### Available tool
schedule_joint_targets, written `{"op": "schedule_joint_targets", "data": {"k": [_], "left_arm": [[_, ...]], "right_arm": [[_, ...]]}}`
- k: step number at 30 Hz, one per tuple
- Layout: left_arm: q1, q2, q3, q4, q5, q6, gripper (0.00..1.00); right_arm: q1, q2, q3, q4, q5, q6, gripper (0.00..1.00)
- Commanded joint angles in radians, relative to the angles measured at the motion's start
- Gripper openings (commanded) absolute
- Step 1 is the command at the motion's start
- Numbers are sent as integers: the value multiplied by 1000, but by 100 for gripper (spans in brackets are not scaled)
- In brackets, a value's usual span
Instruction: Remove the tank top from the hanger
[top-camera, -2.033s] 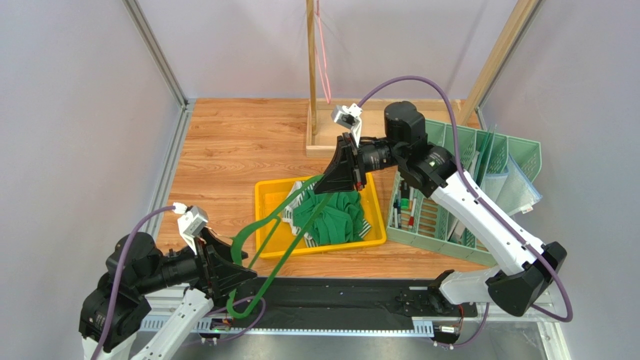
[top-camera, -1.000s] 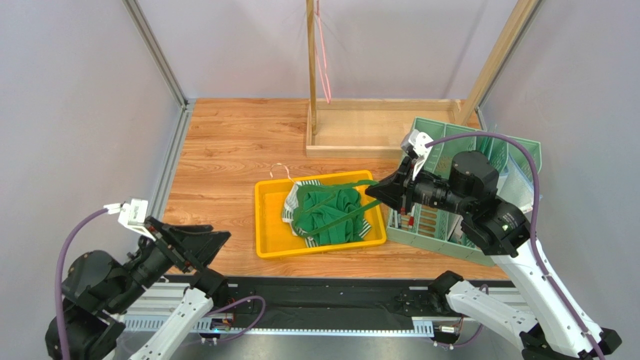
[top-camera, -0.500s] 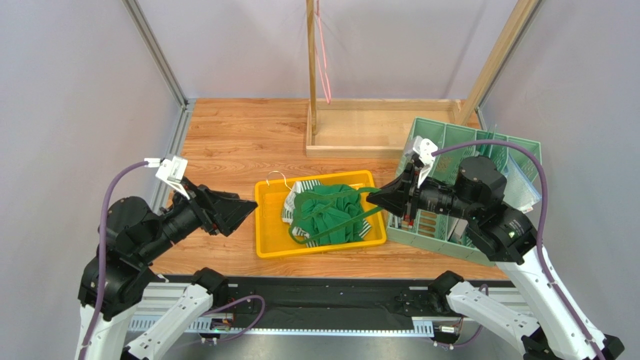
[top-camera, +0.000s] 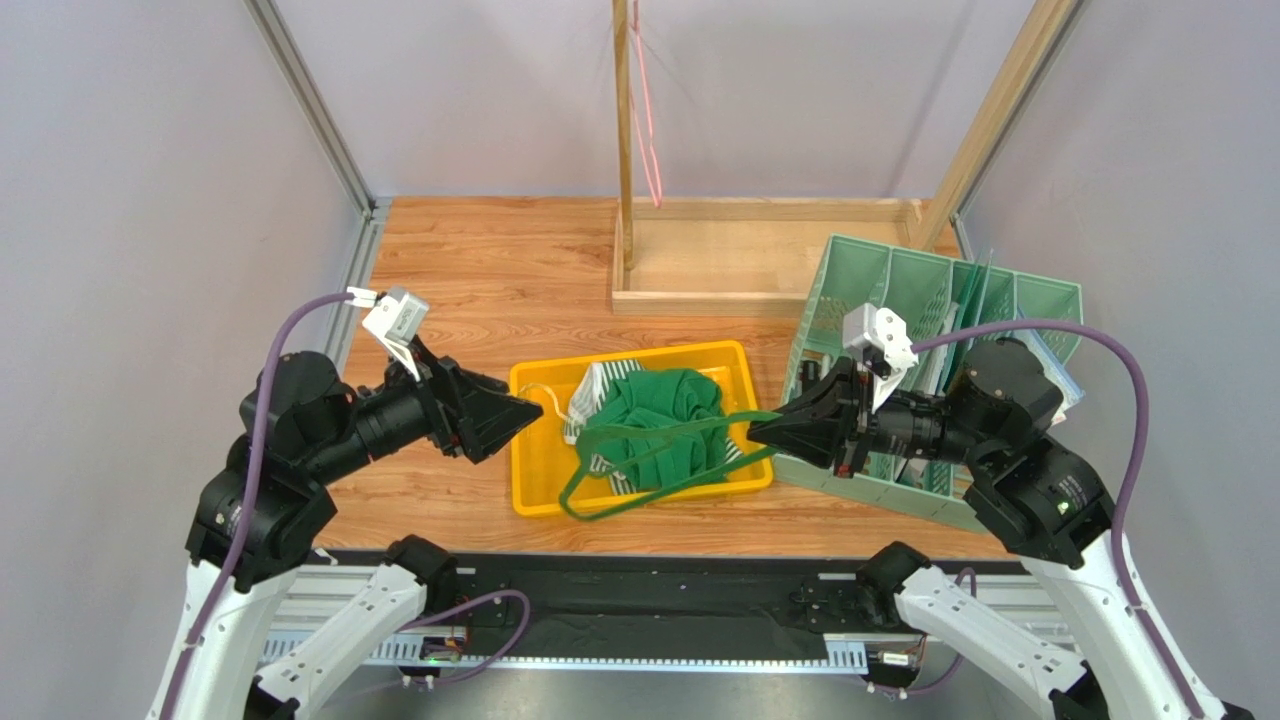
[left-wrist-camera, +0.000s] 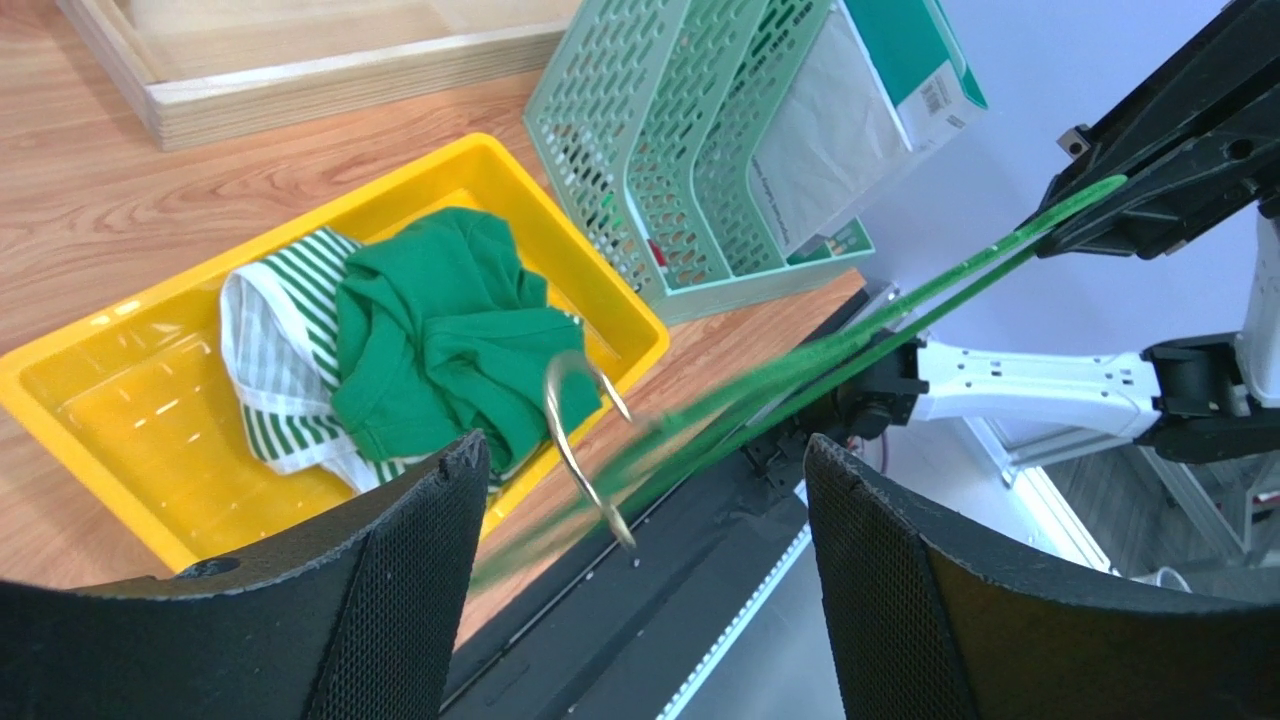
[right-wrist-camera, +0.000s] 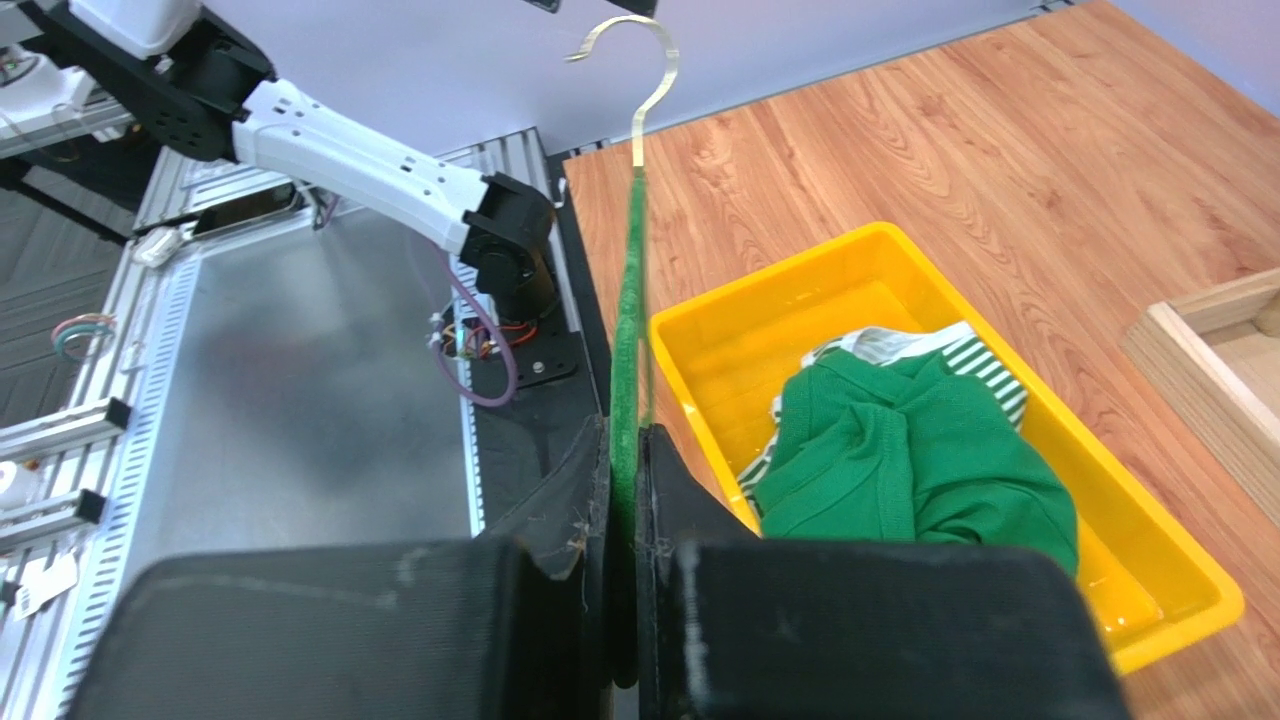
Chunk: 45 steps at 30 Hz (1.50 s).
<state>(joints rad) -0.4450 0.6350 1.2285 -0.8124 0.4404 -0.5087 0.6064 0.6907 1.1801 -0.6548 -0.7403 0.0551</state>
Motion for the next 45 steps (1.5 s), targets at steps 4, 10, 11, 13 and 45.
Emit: {"op": "schedule_joint_targets", "data": {"k": [4,10,11,13,45], "left_arm": [[-1,6,-27,78,109,29,72],[-1,8,-47,88,185,13,62],[-1,-6,-52,85,185,12,63],[-1,-23,-72,81,176,10,69],[-1,-251,-236,225,451,85,2]], "right_arm": [[1,-16,33,3,-73,28,0],[1,-25,35,3,-73,32,0],[1,-29,35,3,-73,32,0],[3,-36,33,1,-71,32,0],[1,-218,-140,193,-307,327,0]]}}
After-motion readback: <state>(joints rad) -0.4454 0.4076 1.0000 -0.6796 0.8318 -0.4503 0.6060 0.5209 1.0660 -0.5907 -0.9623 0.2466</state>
